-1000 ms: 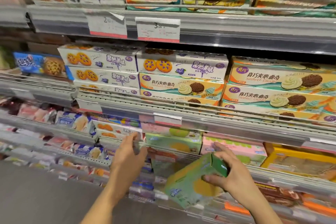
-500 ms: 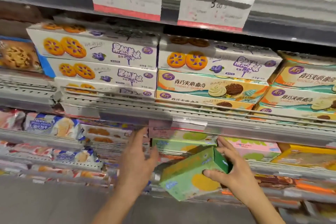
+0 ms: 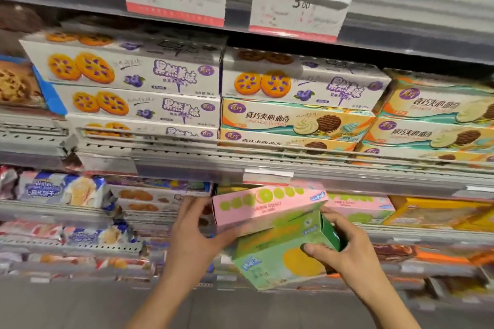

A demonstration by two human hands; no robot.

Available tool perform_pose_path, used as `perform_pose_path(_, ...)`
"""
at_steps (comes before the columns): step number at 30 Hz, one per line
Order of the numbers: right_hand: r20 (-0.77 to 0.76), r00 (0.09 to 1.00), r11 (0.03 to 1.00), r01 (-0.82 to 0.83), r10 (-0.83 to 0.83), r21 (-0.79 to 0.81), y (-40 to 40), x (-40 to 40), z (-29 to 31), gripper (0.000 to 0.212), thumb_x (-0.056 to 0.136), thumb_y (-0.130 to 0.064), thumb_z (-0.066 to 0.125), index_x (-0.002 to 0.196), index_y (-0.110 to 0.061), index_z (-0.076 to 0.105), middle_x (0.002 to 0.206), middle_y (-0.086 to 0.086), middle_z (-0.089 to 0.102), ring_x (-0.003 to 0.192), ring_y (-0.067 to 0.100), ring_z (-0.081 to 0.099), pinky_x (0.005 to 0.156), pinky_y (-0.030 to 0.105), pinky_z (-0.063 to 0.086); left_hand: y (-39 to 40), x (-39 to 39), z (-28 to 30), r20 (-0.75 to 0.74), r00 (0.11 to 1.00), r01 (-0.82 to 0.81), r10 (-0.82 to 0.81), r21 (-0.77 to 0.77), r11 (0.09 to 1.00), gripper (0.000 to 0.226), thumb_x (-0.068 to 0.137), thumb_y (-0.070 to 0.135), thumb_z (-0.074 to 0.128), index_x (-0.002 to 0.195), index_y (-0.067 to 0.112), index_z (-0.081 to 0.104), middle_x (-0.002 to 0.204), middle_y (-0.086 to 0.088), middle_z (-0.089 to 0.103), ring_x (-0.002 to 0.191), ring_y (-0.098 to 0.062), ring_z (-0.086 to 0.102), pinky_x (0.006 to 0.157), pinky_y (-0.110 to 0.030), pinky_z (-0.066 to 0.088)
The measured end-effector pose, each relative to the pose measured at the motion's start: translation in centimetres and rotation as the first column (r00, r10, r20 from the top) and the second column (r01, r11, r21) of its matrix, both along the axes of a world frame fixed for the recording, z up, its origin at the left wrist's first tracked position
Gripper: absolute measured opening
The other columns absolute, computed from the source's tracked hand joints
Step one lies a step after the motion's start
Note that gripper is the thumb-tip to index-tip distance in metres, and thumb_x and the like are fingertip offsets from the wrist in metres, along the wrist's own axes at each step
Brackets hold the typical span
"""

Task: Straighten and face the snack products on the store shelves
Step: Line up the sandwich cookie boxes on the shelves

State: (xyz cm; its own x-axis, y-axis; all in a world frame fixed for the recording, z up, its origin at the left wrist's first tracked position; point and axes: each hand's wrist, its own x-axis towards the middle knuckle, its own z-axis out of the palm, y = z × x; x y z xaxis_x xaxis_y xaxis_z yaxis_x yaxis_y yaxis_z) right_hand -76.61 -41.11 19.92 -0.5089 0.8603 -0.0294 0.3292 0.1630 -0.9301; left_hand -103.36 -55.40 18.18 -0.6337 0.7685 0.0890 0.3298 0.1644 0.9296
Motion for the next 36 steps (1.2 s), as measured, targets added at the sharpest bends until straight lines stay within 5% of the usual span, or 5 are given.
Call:
perform_pose_path(8,0.002,0.998,0.998,0.056,-0.056,-0.033,1.0,5.1,1.3,0.058,0.056,-0.027,0.093,0.109,-0.026,0.072,0.094,-0.013,0.078,0.085,0.004,0.073,0.068,0.009,0.050,-1.0,0.2,1.3,0.213,0.976,0.028,-0.046,0.090,0.996,0.059,0.048,0.062,0.086,0.102,0.051,0.065,0.107,0.011,0.074,0.094,-0.008,0.071,0.078,-0.026,0.056)
perform_pose_path(14,-0.096,0.968,0.970,0.220,-0.230,-0.105,2.8,9.6,1.4,0.094,0.027,-0.068,0.094,0.110,-0.029,0.074,0.096,-0.001,0.079,0.080,0.012,0.073,0.067,0.020,0.056,-2.2,0.0,2.3,0.054,0.999,0.011,-0.006,-0.080,0.997,0.046,0.068,0.054,0.076,0.107,0.043,0.056,0.095,0.018,0.069,0.087,0.005,0.064,0.067,-0.020,0.049)
perform_pose_path(23,-0.438,0.823,0.925,0.260,-0.363,-0.278,2.8,9.2,1.0,0.036,0.083,0.001,0.069,0.105,-0.027,0.075,0.104,0.006,0.075,0.082,0.013,0.072,0.072,0.019,0.059,-1.7,1.2,0.6,-0.068,0.975,0.188,-0.211,-0.255,0.949,0.050,0.066,0.054,0.088,0.106,0.041,0.061,0.100,0.017,0.068,0.087,0.002,0.065,0.070,-0.019,0.051)
perform_pose_path(30,-0.567,0.709,0.899,0.237,-0.419,-0.367,2.0,7.1,-0.7,0.051,0.084,-0.004,0.061,0.132,-0.021,0.061,0.124,0.012,0.070,0.104,0.025,0.069,0.098,0.049,0.051,0.6,4.8,0.4,-0.038,0.903,0.417,-0.427,-0.157,0.896,0.052,0.066,0.052,0.086,0.111,0.042,0.062,0.141,0.037,0.047,0.113,0.008,0.060,0.095,-0.028,0.053)
perform_pose_path(36,-0.578,0.696,0.894,0.229,-0.426,-0.384,1.8,6.1,-1.3,0.046,0.088,0.003,0.058,0.125,-0.023,0.065,0.116,0.009,0.073,0.096,0.019,0.073,0.090,0.031,0.056,2.0,7.4,2.0,-0.051,0.878,0.460,-0.475,-0.181,0.869,0.046,0.065,0.055,0.082,0.102,0.039,0.059,0.145,0.050,0.031,0.121,0.017,0.049,0.095,-0.024,0.050)
